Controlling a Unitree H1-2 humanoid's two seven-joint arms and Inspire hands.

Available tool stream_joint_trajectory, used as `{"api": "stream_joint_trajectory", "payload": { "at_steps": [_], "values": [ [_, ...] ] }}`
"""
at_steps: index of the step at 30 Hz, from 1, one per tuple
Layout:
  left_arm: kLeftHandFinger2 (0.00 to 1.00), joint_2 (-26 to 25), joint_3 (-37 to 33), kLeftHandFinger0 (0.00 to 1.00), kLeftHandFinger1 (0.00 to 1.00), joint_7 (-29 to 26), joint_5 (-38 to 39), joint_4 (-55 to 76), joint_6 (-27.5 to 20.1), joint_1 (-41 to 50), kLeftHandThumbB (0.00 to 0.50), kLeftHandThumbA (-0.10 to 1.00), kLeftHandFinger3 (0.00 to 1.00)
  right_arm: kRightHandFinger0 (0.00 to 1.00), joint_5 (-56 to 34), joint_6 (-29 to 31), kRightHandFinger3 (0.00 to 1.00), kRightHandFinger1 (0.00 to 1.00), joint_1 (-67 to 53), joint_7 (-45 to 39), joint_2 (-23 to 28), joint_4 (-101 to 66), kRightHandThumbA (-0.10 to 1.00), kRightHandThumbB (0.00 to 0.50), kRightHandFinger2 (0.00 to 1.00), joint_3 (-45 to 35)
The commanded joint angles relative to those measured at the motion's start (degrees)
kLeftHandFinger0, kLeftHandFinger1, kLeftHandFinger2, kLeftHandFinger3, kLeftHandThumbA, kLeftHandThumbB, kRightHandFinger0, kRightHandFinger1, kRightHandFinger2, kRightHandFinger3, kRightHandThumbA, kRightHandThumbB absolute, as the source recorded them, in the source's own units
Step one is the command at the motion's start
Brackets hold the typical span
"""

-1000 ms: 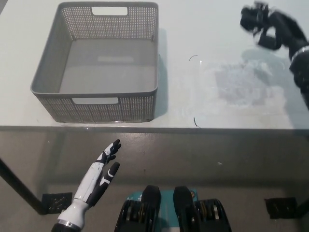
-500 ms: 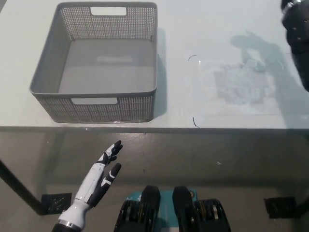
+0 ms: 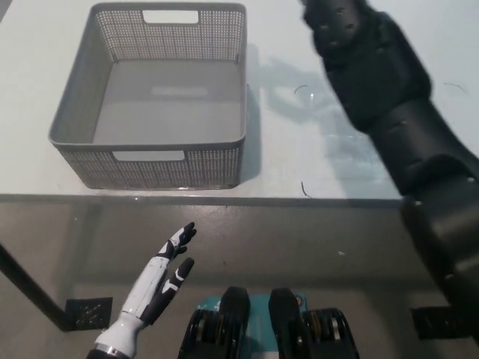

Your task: Use the right hand to pick up a webcam and put it into a container on the left side

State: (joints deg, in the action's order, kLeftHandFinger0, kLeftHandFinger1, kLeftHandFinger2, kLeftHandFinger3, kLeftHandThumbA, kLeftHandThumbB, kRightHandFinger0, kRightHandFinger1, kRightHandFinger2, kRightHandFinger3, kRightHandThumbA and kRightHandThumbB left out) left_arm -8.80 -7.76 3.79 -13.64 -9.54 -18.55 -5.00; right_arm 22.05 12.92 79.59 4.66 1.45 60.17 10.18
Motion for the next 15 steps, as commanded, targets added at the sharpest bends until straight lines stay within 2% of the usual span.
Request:
{"api": "stream_joint_trajectory", "payload": {
  "at_steps": [1,2,3,5,7,9,15],
  "values": [
    [1.00,-0.6,-0.8,1.00,1.00,0.4,-0.7,1.6,-1.5,-0.8,0.093,1.00,1.00,0.01,-0.2,2.6,0.76,0.31,6.4,3.5,-3.2,3.0,-0.10,0.180,0.66,0.8],
    [1.00,-0.5,-0.8,1.00,1.00,0.3,-0.8,1.4,-1.6,-0.9,0.094,1.00,1.00,0.00,-0.1,2.6,0.76,0.28,6.5,3.6,-3.7,3.7,-0.10,0.178,0.66,1.1],
    [1.00,-0.5,-0.9,1.00,1.00,0.2,-1.0,1.3,-1.6,-1.1,0.106,1.00,1.00,0.00,-0.2,2.7,0.80,0.27,6.7,3.5,-4.6,5.0,-0.10,0.169,0.72,1.3],
    [1.00,-0.5,-1.0,1.00,1.00,-0.1,-1.2,1.5,-1.6,-0.7,0.115,1.00,1.00,0.00,-0.1,1.7,0.86,0.34,7.1,3.2,-6.2,7.0,-0.10,0.159,0.80,1.8],
    [1.00,-0.7,-0.9,1.00,1.00,-0.1,-1.2,1.6,-1.6,-0.9,0.121,1.00,1.00,0.00,1.1,2.2,0.89,0.40,7.8,4.7,-7.6,9.9,-0.10,0.159,0.84,3.2],
    [1.00,-0.6,-0.8,1.00,1.00,0.0,-0.7,2.0,-1.0,-0.5,0.131,1.00,1.00,0.00,0.7,2.7,0.86,0.37,8.0,4.9,-8.8,12.1,-0.10,0.177,0.80,3.6],
    [1.00,-0.7,-1.0,1.00,1.00,0.1,-1.1,2.2,-1.1,-0.8,0.150,1.00,1.00,0.00,3.1,4.0,0.87,0.36,7.3,5.9,-10.8,16.2,-0.10,0.177,0.77,8.0]
  ]
}}
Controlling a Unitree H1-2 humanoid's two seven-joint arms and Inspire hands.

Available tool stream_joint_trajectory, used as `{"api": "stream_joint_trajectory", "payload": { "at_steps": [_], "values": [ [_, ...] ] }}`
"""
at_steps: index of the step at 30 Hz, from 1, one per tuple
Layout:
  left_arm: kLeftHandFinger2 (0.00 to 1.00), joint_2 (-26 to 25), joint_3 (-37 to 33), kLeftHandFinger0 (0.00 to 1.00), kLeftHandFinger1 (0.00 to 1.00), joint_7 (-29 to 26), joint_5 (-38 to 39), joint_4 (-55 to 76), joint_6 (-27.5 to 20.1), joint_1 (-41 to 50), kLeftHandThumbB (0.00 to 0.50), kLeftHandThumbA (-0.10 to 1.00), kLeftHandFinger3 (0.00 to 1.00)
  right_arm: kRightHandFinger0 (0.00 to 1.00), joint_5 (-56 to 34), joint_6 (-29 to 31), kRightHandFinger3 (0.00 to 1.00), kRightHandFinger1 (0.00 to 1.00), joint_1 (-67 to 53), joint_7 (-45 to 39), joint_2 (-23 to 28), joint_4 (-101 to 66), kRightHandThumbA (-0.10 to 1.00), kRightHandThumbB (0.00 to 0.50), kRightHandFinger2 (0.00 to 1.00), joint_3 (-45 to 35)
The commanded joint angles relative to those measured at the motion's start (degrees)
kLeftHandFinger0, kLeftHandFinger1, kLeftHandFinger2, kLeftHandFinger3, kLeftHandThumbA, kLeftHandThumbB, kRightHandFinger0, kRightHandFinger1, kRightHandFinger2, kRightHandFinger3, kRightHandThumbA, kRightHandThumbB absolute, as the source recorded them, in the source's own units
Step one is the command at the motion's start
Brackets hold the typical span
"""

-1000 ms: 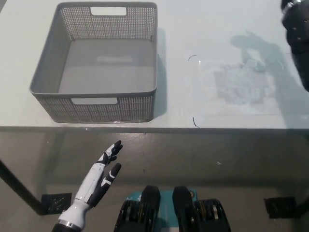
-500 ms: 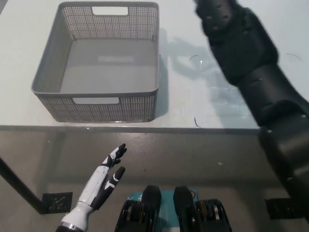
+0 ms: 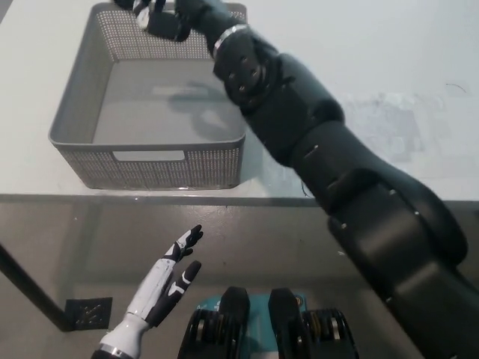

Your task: Use the right hand to pick up a webcam and put it into a container on the left side

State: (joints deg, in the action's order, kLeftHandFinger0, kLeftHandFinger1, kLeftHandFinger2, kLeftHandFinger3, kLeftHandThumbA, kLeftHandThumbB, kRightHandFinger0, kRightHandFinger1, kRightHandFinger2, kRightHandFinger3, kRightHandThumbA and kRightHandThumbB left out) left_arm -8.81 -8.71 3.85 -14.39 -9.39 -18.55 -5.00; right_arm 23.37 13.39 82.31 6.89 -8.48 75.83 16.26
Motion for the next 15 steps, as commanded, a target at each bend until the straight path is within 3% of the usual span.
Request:
{"api": "stream_joint_trajectory", "payload": {
  "at_steps": [1,5,14,15],
  "values": [
    [1.00,-0.7,-0.1,1.00,1.00,0.0,-0.6,2.1,-1.2,-0.8,0.151,1.00,1.00,0.00,2.0,3.6,0.85,0.35,4.2,3.7,-1.1,0.9,-0.10,0.180,0.76,2.6],
    [1.00,-0.3,-0.3,1.00,1.00,-0.3,-1.3,2.3,-1.0,0.0,0.165,1.00,1.00,0.00,3.1,1.6,0.84,0.35,3.0,3.3,-2.1,2.4,-0.10,0.170,0.78,5.1],
    [1.00,-0.8,0.0,1.00,1.00,-0.7,-1.4,2.4,-1.9,2.2,0.131,1.00,1.00,0.00,4.8,0.0,0.86,0.39,-0.7,2.9,-5.2,4.6,-0.10,0.166,0.81,9.8],
    [1.00,-0.9,0.0,1.00,1.00,-0.5,-1.3,2.7,-2.0,3.0,0.129,1.00,1.00,0.02,5.0,-0.4,0.83,0.41,-1.3,2.7,-5.6,4.6,-0.10,0.193,0.79,10.1]
  ]
}}
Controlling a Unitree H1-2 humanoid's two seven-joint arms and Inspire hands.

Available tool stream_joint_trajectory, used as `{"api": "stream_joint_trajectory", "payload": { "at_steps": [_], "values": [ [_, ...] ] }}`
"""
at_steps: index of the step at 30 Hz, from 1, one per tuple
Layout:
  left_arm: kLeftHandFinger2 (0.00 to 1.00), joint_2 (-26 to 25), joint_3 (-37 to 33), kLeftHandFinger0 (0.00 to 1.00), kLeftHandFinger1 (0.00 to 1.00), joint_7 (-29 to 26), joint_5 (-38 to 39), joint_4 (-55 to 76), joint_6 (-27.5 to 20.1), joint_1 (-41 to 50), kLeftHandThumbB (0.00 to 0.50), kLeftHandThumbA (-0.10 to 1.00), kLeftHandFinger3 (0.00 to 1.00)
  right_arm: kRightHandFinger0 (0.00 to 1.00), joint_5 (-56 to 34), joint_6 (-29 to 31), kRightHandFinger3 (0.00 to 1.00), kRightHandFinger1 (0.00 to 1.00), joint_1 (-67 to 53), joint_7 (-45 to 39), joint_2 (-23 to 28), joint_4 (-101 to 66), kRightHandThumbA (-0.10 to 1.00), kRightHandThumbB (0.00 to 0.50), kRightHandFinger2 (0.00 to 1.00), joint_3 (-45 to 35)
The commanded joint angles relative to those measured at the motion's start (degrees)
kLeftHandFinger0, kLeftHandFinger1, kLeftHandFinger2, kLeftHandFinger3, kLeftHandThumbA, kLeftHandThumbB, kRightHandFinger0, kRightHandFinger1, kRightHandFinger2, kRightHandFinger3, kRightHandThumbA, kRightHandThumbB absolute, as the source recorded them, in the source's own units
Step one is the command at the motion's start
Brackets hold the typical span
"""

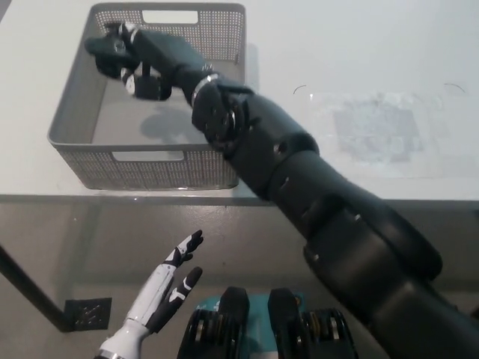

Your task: Use the right hand to pick up a webcam and put it into a container on the left side

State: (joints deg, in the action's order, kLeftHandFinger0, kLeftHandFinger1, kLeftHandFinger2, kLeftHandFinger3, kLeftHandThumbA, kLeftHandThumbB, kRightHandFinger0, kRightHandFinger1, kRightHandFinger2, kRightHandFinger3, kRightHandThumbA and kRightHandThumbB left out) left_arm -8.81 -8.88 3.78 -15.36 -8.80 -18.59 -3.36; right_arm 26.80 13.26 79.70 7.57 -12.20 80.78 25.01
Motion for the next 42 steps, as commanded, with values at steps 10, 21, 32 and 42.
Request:
{"api": "stream_joint_trajectory", "payload": {
  "at_steps": [10,21,32,42],
  "values": [
    [1.00,-0.7,-0.4,1.00,1.00,-0.4,-1.7,3.1,-1.7,5.0,0.148,1.00,1.00,0.02,3.0,-1.1,0.80,0.42,-5.7,3.5,-2.5,0.1,-0.10,0.174,0.78,4.0],
    [1.00,-1.0,-0.3,1.00,1.00,-0.4,-2.4,3.6,-2.2,5.0,0.120,1.00,1.00,1.00,1.5,-3.1,1.00,1.00,-6.0,3.5,-1.0,0.2,0.66,0.355,1.00,3.6],
    [1.00,-1.1,-0.6,1.00,1.00,-0.5,-3.4,3.2,-3.0,4.3,0.126,1.00,1.00,1.00,0.0,-4.0,1.00,1.00,-4.8,1.4,1.5,-1.0,1.00,0.481,1.00,1.0],
    [1.00,-1.0,-1.0,1.00,1.00,-0.3,-3.6,3.0,-3.3,5.1,0.129,1.00,1.00,1.00,-2.6,0.7,1.00,1.00,-2.7,4.5,3.4,-4.7,1.00,0.414,1.00,-3.4]
  ]
}}
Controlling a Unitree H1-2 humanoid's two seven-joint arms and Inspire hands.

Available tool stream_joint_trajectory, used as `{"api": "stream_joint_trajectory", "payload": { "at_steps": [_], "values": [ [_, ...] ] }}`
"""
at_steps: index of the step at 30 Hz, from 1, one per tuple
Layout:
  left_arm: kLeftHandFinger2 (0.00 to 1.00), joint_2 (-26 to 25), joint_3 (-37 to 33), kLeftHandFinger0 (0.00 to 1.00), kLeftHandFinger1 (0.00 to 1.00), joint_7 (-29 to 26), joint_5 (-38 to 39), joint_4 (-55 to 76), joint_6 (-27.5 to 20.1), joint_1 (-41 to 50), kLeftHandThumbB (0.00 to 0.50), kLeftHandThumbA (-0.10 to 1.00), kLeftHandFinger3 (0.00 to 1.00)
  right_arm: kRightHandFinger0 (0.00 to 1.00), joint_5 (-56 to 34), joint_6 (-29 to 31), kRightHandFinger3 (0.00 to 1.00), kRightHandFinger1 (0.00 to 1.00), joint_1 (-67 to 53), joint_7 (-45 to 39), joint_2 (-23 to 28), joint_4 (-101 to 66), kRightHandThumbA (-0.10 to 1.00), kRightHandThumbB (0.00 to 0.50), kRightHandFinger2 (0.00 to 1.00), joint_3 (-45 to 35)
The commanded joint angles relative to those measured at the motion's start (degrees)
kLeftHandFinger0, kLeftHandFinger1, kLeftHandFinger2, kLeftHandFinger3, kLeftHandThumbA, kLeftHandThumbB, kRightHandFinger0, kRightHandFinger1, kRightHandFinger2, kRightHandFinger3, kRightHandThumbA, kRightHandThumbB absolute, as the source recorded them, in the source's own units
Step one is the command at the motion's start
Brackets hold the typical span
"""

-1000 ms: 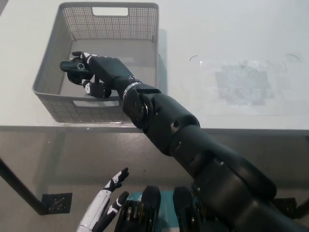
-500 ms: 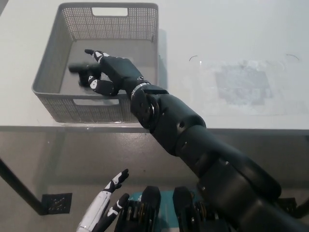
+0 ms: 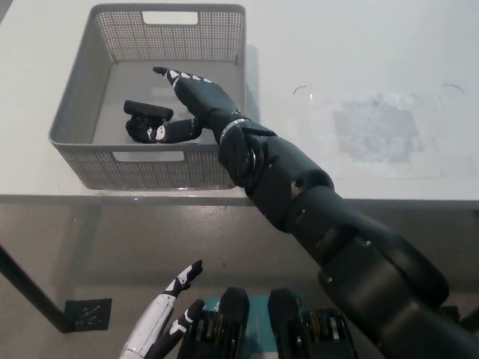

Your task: Use the right hand to pick up a webcam and put it into a container on the left side

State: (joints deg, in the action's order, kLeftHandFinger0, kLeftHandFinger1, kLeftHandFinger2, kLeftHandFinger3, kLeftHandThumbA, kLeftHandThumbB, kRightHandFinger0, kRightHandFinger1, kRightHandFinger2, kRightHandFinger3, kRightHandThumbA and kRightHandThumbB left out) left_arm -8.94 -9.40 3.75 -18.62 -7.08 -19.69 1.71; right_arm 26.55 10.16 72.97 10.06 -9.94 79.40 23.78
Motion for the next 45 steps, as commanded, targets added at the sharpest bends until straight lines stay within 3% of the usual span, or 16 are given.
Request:
{"api": "stream_joint_trajectory", "payload": {
  "at_steps": [1,3,10,12,15,17,27,30,34,36,44,45],
  "values": [
    [1.00,-0.9,-0.5,1.00,1.00,-0.1,-0.3,1.3,-2.1,0.1,0.128,1.00,1.00,1.00,-2.2,4.1,1.00,1.00,4.0,2.2,1.2,-3.5,1.00,0.414,1.00,-2.4],
    [1.00,-1.3,-0.9,1.00,1.00,0.2,-0.8,1.6,-1.9,0.3,0.098,1.00,1.00,1.00,-3.0,5.3,1.00,1.00,4.7,2.6,2.5,-6.2,1.00,0.409,1.00,-4.0],
    [1.00,-1.4,-1.4,1.00,1.00,-0.4,-1.5,0.8,-2.7,0.9,0.090,0.98,1.00,1.00,-3.8,3.9,1.00,1.00,2.8,1.2,5.1,-16.2,1.00,0.387,1.00,-7.3],
    [1.00,-1.5,-1.6,1.00,1.00,-0.6,-2.4,0.8,-2.6,0.9,0.080,0.90,1.00,1.00,-3.9,3.7,1.00,1.00,1.2,1.3,6.5,-21.3,1.00,0.385,1.00,-8.3],
    [1.00,-1.6,-1.7,1.00,1.00,-0.8,-2.9,0.8,-2.6,0.8,0.067,0.87,1.00,1.00,-4.7,3.0,1.00,1.00,-1.1,0.6,7.9,-27.6,1.00,0.383,1.00,-9.9],
    [1.00,-1.7,-1.7,1.00,1.00,-0.9,-3.2,0.9,-2.0,0.8,0.085,0.90,1.00,1.00,-5.5,1.2,1.00,1.00,-4.3,-0.7,9.5,-35.2,1.00,0.358,1.00,-11.4],
    [1.00,-1.9,-1.0,1.00,1.00,-1.0,-1.5,-0.3,-3.5,1.1,0.091,0.90,1.00,1.00,-7.6,-2.8,1.00,1.00,-23.4,-3.0,15.0,-62.5,1.00,0.369,1.00,-16.8],
    [1.00,-1.9,-0.9,1.00,1.00,-0.4,-0.1,-0.6,-3.6,1.6,0.098,0.95,1.00,1.00,-9.3,-5.0,1.00,1.00,-31.2,-4.6,15.2,-70.9,1.00,0.352,1.00,-17.9],
    [1.00,-1.6,-0.8,1.00,1.00,-0.2,1.2,-1.4,-4.3,2.2,0.109,0.98,1.00,1.00,-10.3,-3.5,1.00,1.00,-39.4,-5.0,16.1,-77.5,1.00,0.335,1.00,-18.1],
    [1.00,-1.2,-0.7,1.00,1.00,-0.3,1.8,-1.7,-4.2,2.5,0.119,0.98,1.00,1.00,-10.3,-3.2,1.00,1.00,-44.0,-4.7,16.5,-80.6,1.00,0.350,1.00,-18.6],
    [1.00,-1.3,0.0,1.00,1.00,0.2,3.7,-1.4,-3.7,2.8,0.111,0.97,1.00,1.00,-14.7,3.8,1.00,1.00,-57.0,-4.2,16.5,-82.4,1.00,0.306,1.00,-20.7],
    [1.00,-1.3,0.2,1.00,1.00,0.3,4.0,-1.4,-3.3,2.6,0.114,0.98,1.00,1.00,-14.8,4.8,1.00,1.00,-58.8,-4.4,16.8,-82.1,1.00,0.279,1.00,-20.6]
  ]
}}
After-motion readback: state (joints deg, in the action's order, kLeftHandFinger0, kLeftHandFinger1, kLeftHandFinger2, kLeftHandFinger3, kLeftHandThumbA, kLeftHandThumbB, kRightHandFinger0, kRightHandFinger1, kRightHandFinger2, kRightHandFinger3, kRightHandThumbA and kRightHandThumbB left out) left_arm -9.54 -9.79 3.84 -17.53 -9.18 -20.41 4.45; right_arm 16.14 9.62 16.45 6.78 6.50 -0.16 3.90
